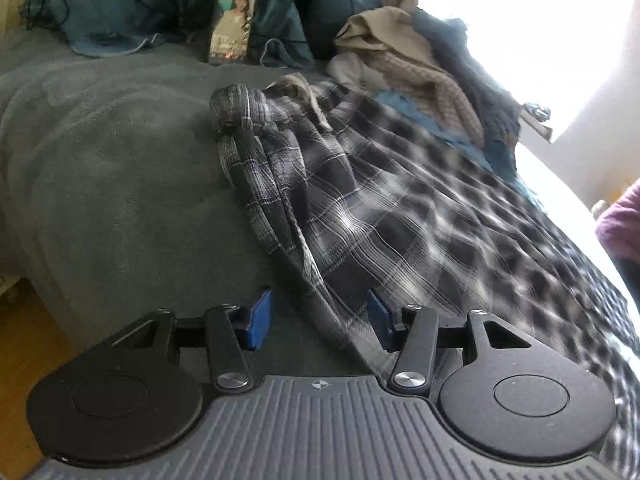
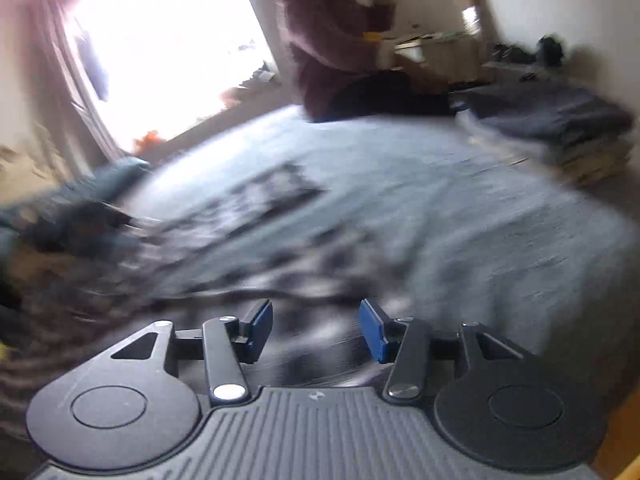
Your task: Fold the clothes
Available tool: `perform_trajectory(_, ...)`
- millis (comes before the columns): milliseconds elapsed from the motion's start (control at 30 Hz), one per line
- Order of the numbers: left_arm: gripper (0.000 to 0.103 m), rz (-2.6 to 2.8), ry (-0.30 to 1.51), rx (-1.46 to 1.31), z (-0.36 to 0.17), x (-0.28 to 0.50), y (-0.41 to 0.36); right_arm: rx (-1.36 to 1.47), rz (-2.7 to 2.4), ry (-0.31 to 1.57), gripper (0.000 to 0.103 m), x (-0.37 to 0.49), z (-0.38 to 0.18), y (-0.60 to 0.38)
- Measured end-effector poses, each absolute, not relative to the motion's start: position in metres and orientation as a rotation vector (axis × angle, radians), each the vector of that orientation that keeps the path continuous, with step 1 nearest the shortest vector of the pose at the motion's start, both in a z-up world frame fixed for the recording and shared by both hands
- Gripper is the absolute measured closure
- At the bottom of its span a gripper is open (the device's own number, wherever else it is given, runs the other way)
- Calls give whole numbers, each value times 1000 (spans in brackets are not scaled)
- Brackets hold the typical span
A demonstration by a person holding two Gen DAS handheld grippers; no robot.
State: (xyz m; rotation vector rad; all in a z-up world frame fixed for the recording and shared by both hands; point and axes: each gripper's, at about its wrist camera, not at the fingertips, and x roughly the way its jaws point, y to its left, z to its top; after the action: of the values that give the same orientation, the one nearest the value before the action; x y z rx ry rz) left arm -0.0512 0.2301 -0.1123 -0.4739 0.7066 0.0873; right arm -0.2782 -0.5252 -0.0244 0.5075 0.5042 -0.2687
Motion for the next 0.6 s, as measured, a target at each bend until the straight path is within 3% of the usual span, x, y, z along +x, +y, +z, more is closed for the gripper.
perform_trajectory(333,52,164,722,-442,-116,-41,213,1079,-54,607,45,-256,-109,-500)
perform_trajectory(600,55,211,711,-419,-116,-34,209,1179,-107,619,46,-243,-128,-503)
